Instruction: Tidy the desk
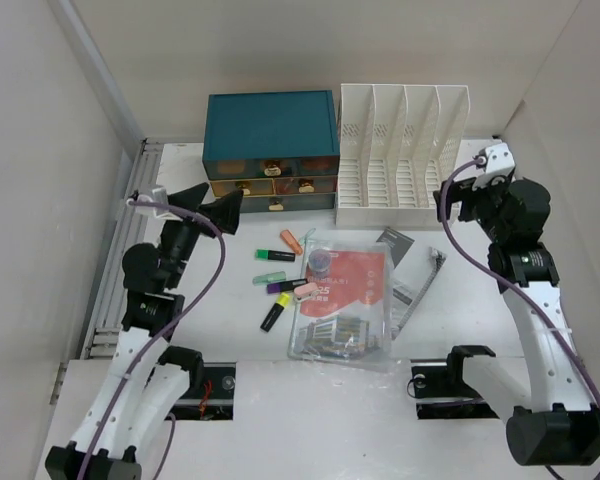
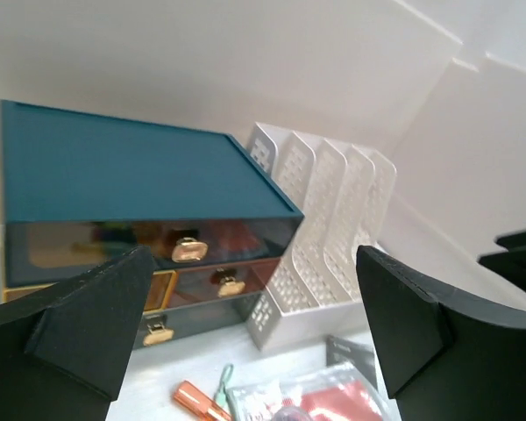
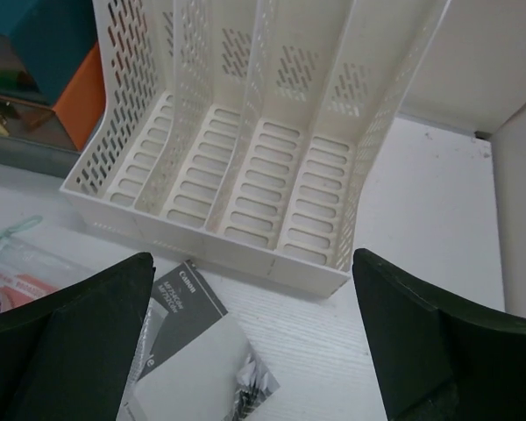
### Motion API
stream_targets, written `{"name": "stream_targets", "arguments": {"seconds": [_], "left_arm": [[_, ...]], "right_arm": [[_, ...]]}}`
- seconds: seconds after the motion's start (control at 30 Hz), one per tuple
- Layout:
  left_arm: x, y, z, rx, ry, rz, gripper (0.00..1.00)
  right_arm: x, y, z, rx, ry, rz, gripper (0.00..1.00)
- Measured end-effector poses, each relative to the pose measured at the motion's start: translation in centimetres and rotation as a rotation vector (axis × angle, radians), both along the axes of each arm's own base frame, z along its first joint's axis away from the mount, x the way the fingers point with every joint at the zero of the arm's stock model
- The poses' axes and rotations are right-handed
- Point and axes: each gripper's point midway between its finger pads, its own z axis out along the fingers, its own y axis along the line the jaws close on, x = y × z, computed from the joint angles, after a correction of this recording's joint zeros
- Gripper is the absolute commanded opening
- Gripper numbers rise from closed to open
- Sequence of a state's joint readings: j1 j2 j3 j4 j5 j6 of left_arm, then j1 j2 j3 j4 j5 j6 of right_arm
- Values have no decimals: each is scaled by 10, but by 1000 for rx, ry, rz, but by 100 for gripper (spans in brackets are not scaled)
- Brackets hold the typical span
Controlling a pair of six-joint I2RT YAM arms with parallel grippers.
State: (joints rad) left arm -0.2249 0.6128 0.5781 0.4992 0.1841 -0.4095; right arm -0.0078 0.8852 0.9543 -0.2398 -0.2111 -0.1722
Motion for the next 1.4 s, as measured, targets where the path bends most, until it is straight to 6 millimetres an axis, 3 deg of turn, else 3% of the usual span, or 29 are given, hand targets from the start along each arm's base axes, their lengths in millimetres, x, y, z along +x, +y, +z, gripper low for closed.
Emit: {"name": "stream_targets", "arguments": {"seconds": [0.2,0.23,0.27,0.3,0.33,0.37,0.4,0.43,0.47,0.5,0.67,0.77,0.9,1.0,1.1,1.4], "left_arm": [[22,-34,-24,75,140,-162,100],[28,-39,-33,86,178,-186,100],[32,-44,-42,97,217,-211,100],[36,-48,-53,106,255,-231,100],[37,-52,-63,113,288,-250,100],[37,-54,-71,121,316,-264,100],[37,-57,-79,129,340,-278,100],[36,-59,-83,137,354,-289,100],[34,-61,-86,146,361,-299,98],[33,-63,-87,156,362,-310,98],[22,-78,-94,224,347,-384,81],[21,-88,-101,262,376,-438,74],[18,-106,-117,319,430,-504,68],[2,-128,-134,380,467,-573,62],[-12,-145,-149,436,491,-626,58],[-30,-176,-192,525,575,-707,46]], "right_arm": [[0,21,-26,-36,74,153,100],[-1,25,-30,-34,84,180,92],[-2,29,-33,-33,94,207,38],[-2,33,-36,-33,103,234,10],[-1,36,-40,-24,117,255,0],[0,39,-45,-13,137,272,0],[0,42,-50,-7,153,287,9],[-1,45,-55,4,176,307,35],[-2,49,-61,11,196,330,72],[-4,53,-65,14,210,366,100],[-27,86,-77,9,235,628,100],[-29,100,-93,36,290,705,100],[-32,112,-143,161,506,767,100],[-36,115,-184,265,685,750,100],[-42,115,-208,328,787,695,100],[-22,107,-225,355,822,546,100]]}}
